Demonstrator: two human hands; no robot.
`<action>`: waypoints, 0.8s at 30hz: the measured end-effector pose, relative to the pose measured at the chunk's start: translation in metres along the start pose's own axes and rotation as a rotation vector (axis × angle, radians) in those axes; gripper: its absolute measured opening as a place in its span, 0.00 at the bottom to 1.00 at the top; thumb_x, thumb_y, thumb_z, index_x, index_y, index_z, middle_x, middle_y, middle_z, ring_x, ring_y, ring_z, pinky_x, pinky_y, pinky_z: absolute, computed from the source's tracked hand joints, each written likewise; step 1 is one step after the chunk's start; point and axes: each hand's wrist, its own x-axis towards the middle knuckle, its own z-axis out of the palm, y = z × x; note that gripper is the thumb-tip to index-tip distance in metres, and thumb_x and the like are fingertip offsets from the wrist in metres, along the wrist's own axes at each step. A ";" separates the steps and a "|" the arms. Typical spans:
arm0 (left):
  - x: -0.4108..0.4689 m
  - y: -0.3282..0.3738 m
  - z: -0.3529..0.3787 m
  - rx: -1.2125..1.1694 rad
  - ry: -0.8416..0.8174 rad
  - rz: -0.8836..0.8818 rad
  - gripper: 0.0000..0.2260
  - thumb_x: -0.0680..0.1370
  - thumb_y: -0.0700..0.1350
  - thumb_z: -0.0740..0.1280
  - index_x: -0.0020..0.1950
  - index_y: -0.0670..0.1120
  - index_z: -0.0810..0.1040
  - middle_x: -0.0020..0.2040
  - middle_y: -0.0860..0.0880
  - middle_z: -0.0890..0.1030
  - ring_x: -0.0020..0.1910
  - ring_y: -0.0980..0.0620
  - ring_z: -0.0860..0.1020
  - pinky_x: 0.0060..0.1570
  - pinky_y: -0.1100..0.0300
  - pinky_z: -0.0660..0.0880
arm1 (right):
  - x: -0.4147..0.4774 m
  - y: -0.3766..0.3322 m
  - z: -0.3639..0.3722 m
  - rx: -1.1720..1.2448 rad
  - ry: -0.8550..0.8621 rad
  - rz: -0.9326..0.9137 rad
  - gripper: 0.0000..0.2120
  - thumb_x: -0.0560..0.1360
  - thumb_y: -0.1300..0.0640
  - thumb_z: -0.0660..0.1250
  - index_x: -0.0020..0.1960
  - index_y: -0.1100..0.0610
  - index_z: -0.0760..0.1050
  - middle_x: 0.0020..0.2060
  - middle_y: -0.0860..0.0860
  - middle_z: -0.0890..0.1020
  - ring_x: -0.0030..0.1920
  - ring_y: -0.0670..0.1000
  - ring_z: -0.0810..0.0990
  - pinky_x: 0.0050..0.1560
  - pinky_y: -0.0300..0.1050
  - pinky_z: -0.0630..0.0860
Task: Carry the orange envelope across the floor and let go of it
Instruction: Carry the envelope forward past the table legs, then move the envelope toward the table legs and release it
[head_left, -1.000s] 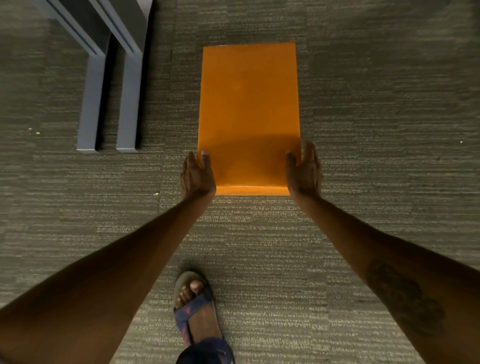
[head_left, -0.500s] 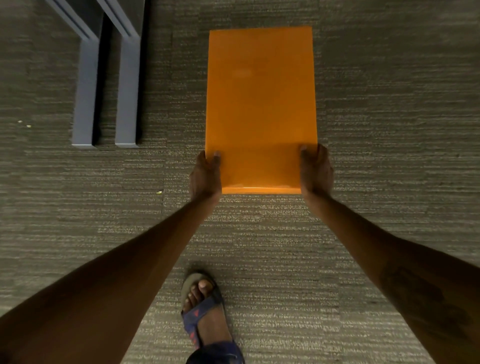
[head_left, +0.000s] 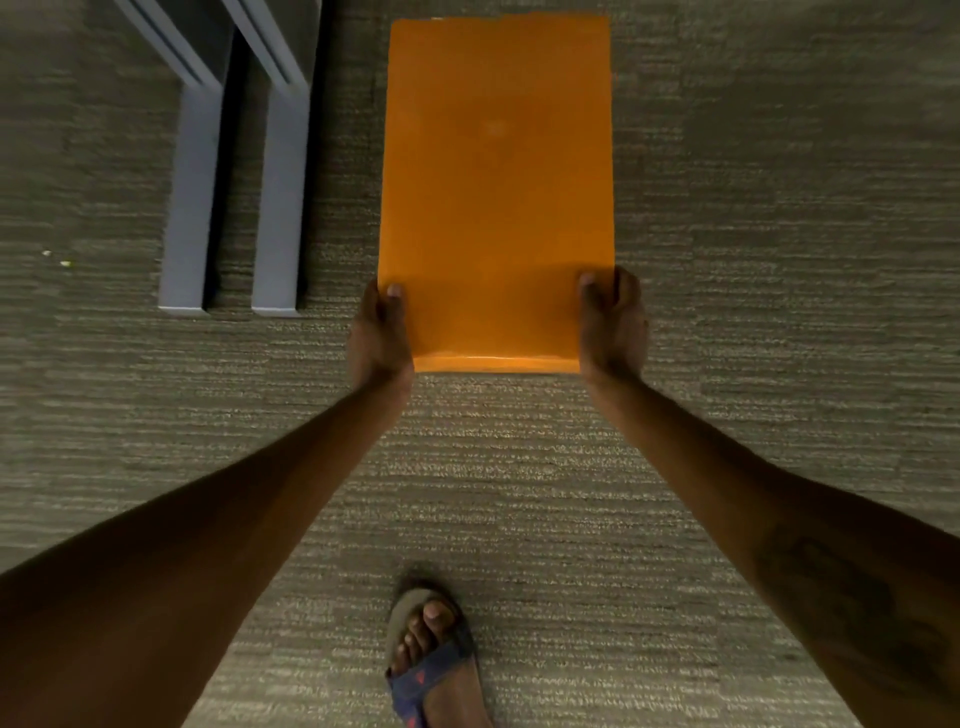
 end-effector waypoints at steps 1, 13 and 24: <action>0.009 0.001 -0.006 -0.036 -0.007 -0.003 0.20 0.83 0.57 0.53 0.65 0.48 0.74 0.55 0.43 0.83 0.52 0.40 0.81 0.49 0.44 0.80 | 0.001 -0.005 0.009 0.015 -0.002 -0.003 0.16 0.81 0.47 0.60 0.64 0.56 0.71 0.44 0.46 0.77 0.36 0.37 0.71 0.33 0.37 0.65; 0.101 0.007 -0.065 0.070 0.057 0.029 0.17 0.83 0.54 0.54 0.65 0.50 0.76 0.59 0.47 0.82 0.59 0.44 0.79 0.60 0.48 0.76 | 0.013 -0.052 0.101 -0.033 0.002 -0.003 0.18 0.81 0.46 0.59 0.64 0.57 0.71 0.52 0.53 0.80 0.45 0.51 0.75 0.43 0.43 0.65; 0.135 -0.005 -0.089 0.039 0.081 0.043 0.18 0.84 0.52 0.53 0.71 0.50 0.73 0.57 0.53 0.78 0.52 0.53 0.74 0.51 0.58 0.70 | 0.014 -0.072 0.143 -0.076 -0.013 -0.073 0.17 0.82 0.45 0.57 0.62 0.57 0.71 0.46 0.49 0.77 0.42 0.48 0.73 0.33 0.39 0.63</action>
